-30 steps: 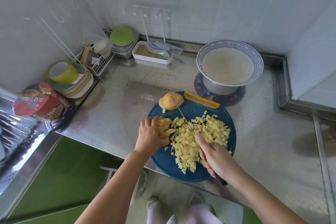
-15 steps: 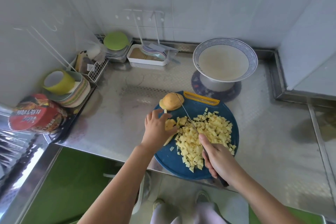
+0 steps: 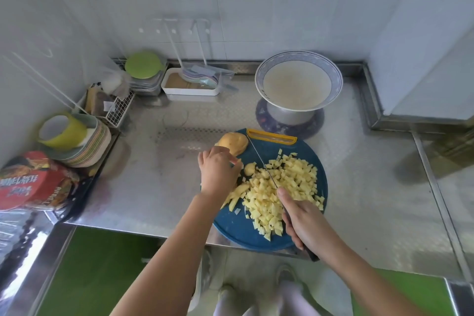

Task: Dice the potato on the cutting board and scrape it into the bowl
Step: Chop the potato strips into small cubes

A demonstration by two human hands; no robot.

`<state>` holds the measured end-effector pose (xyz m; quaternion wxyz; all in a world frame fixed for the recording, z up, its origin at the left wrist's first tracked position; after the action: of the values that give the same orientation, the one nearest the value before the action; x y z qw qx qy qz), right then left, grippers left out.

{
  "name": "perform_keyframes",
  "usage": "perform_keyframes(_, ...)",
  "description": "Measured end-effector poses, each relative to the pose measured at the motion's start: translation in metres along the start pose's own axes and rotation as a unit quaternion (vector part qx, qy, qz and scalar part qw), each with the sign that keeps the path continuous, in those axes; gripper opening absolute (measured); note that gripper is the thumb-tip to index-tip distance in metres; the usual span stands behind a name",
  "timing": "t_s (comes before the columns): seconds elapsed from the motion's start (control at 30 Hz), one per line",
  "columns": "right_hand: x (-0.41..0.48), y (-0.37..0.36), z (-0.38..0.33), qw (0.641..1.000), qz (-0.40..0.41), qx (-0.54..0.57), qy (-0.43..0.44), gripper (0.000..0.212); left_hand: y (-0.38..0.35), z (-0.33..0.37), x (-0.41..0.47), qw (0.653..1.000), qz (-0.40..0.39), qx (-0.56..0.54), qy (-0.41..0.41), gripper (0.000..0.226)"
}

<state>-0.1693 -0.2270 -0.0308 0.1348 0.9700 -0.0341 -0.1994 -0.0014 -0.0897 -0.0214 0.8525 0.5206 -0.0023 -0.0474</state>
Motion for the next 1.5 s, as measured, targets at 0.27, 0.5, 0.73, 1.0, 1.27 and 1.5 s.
perform_keyframes(0.27, 0.002, -0.008, -0.001, 1.0, -0.001, -0.001, 0.004, 0.067, -0.017, -0.011, -0.039, 0.985, -0.065, 0.15, -0.057, 0.031)
perform_keyframes(0.5, 0.002, -0.009, -0.003, 1.0, -0.003, -0.01, 0.007, 0.067, -0.029, -0.01, -0.047, 0.982, -0.036, 0.125, -0.136, 0.043)
perform_keyframes(0.73, 0.0, -0.008, -0.003, 1.0, -0.002, -0.016, 0.003, 0.068, -0.027, -0.013, -0.047, 0.988, -0.014, 0.082, -0.134, 0.018)
perform_keyframes(1.0, 0.002, -0.009, -0.001, 1.0, -0.002, -0.024, 0.006, 0.068, -0.042, -0.045, -0.05, 0.989, -0.053, 0.132, -0.028, 0.092)
perform_keyframes(1.27, -0.002, -0.026, 0.008, 0.999, -0.027, -0.021, -0.024, 0.068, -0.045, -0.047, -0.052, 0.987, -0.045, 0.141, -0.058, 0.094)
perform_keyframes(1.5, -0.005, -0.043, 0.027, 0.996, -0.012, -0.001, -0.093, 0.067, -0.049, -0.051, -0.046, 0.979, -0.061, 0.152, -0.123, 0.108)
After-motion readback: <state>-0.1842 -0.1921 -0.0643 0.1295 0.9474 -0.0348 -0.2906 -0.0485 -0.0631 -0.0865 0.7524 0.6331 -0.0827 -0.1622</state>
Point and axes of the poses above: each hand's wrist, its own x-axis towards the middle knuckle, its own y-axis out of the back of the hand, z = x × y, the point moved 9 cm from there along x, towards the middle knuckle, and after that the axes turned 10 degrees about y, right-handed, at the moved point
